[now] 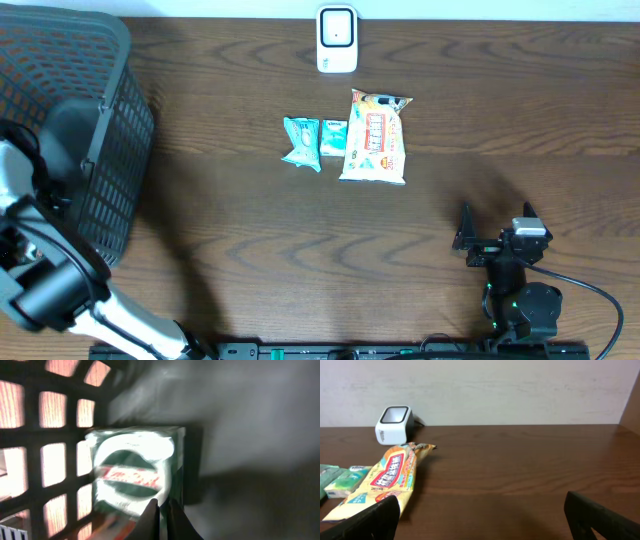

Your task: Scan the item barcode

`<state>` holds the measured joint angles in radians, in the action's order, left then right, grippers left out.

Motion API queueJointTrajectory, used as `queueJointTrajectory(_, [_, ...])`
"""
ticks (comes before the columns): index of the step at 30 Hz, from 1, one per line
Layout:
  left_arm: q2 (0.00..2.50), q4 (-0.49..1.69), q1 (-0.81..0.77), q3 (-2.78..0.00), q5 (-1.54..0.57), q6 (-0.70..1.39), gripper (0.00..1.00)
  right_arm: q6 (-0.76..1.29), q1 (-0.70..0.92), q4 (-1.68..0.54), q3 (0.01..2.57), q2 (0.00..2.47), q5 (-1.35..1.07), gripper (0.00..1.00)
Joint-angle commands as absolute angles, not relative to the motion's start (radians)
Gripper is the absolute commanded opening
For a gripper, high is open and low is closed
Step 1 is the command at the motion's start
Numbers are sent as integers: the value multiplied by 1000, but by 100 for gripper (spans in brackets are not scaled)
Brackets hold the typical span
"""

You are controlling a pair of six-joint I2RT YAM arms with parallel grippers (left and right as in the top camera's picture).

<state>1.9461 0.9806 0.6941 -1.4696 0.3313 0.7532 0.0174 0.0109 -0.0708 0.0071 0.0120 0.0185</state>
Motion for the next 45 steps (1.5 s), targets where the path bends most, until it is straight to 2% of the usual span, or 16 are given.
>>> queueJointTrajectory(1, [1820,982,700,-1468,263,757,17,10,1,-75,6,9,17,99])
queueJointTrajectory(3, [1763,982,700,-1468,218,757,36,10,1,-75,6,9,17,99])
queueJointTrajectory(6, [1689,991,700,-1468,142,757,72,10,1,-75,6,9,17,99])
queueJointTrajectory(7, [1666,1002,700,-1468,113,757,79,10,1,-75,6,9,17,99])
queueJointTrajectory(13, [1622,1137,700,-1463,79,765,81,10,1,-75,6,9,17,99])
queueJointTrajectory(19, [1623,1146,700,-1376,80,828,84,10,1,-75,6,9,17,99])
queueJointTrajectory(22, [1624,1115,700,-1311,90,897,84,10,1,-75,6,9,17,99])
queueJointTrajectory(29, [1637,992,700,-1205,90,896,85,10,1,-75,6,9,17,99])
queueJointTrajectory(45, [1648,934,702,-1156,127,900,85,10,1,-75,6,9,17,99])
